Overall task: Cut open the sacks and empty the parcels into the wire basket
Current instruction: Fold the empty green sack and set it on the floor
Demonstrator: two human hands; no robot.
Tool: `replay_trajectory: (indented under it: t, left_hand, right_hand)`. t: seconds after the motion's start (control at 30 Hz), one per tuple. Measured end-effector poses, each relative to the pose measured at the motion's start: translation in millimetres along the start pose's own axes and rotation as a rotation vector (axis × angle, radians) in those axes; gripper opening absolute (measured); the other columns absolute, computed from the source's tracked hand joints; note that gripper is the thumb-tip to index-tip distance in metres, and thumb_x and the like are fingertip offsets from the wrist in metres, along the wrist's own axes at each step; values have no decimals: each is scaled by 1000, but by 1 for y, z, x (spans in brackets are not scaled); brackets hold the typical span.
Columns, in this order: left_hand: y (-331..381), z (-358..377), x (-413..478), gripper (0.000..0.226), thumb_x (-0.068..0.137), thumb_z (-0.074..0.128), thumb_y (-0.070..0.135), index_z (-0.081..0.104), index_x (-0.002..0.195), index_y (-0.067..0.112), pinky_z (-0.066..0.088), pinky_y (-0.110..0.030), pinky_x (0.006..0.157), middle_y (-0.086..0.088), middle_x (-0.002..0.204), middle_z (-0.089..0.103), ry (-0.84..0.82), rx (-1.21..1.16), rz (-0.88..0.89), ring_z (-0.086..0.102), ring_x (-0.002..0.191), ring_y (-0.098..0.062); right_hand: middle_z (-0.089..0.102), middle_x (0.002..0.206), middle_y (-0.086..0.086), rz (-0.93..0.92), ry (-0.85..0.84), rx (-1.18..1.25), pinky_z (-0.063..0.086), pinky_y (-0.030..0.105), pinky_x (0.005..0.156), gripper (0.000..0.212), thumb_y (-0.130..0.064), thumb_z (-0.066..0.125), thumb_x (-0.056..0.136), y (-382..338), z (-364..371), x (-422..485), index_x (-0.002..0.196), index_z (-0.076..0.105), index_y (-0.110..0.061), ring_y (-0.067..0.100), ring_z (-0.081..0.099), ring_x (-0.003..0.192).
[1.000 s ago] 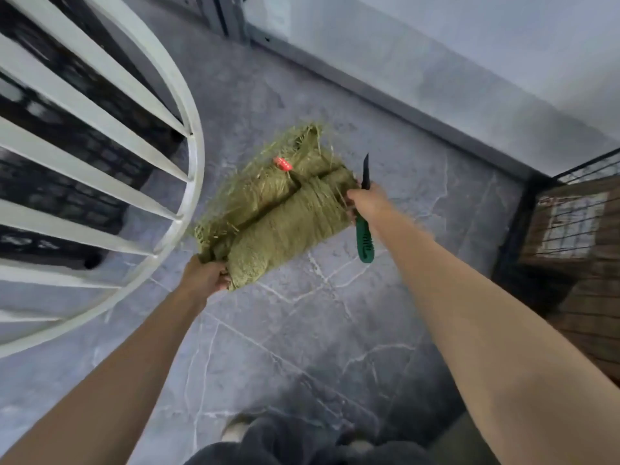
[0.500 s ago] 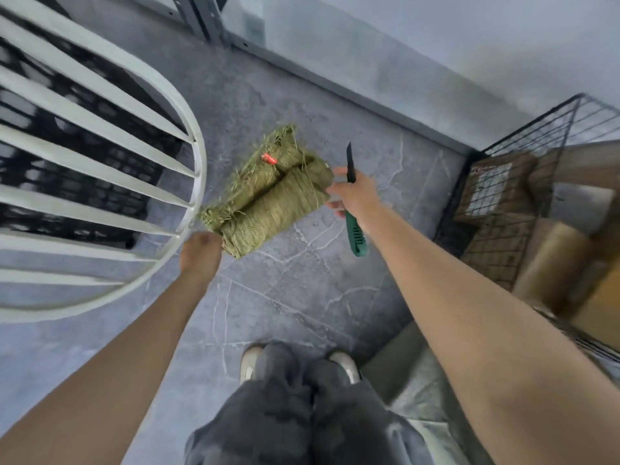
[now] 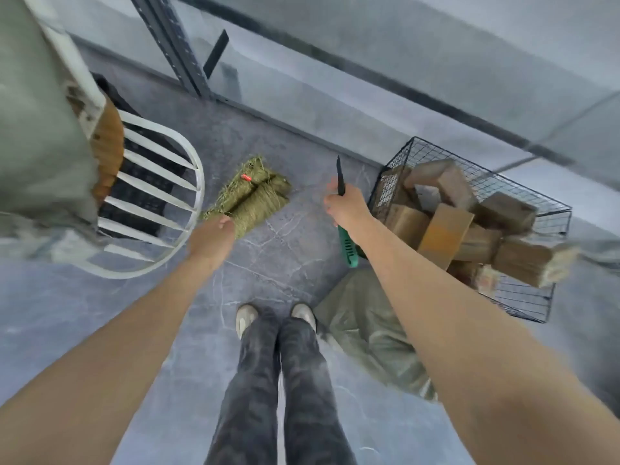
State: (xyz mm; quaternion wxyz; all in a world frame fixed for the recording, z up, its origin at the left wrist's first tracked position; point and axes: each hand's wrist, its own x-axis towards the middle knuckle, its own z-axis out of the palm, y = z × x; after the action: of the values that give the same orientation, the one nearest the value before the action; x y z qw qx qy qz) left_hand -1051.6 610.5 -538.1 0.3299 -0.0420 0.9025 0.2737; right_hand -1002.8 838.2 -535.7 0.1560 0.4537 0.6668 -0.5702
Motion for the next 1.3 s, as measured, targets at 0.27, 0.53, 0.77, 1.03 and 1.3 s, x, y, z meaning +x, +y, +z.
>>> replay_trajectory:
  t: [0.27,0.53,0.77,1.03,1.3]
  left_hand:
    - [66,-11,-104,34,96,31,15,38,63,10,28,-34,69,-16,81,46,-31,48,194,43,79,-27]
    - [67,8,-204,42,103,29,22,56,114,-7,37,-36,91,-29,125,53,-189,113,311,48,118,-39]
    - [69,37,-264,42,103,27,24,58,97,-3,37,-39,91,-26,117,56,-258,186,369,51,110,-37]
    - [75,91,-298,37,102,29,26,48,73,13,29,-32,80,-6,86,47,-415,214,331,44,86,-23]
    - [86,162,-315,38,103,29,30,49,75,14,34,-33,82,-5,78,46,-435,322,281,45,83,-24]
  right_hand:
    - [43,72,-7,-37,150,-13,35,23,50,35,-9,44,95,23,-62,-117,129,54,-11,11,42,55]
    - [55,89,4,62,359,169,41,28,60,30,-8,47,95,116,-105,-241,123,56,-11,16,47,63]
    - [56,86,2,190,460,194,42,27,61,31,-10,46,95,198,-139,-318,123,56,-14,19,52,69]
    - [53,87,5,276,529,261,36,25,52,34,-6,45,94,259,-160,-350,128,52,-8,12,44,61]
    - [50,73,0,287,470,289,37,24,53,33,-4,44,93,318,-191,-336,125,53,-8,13,46,58]
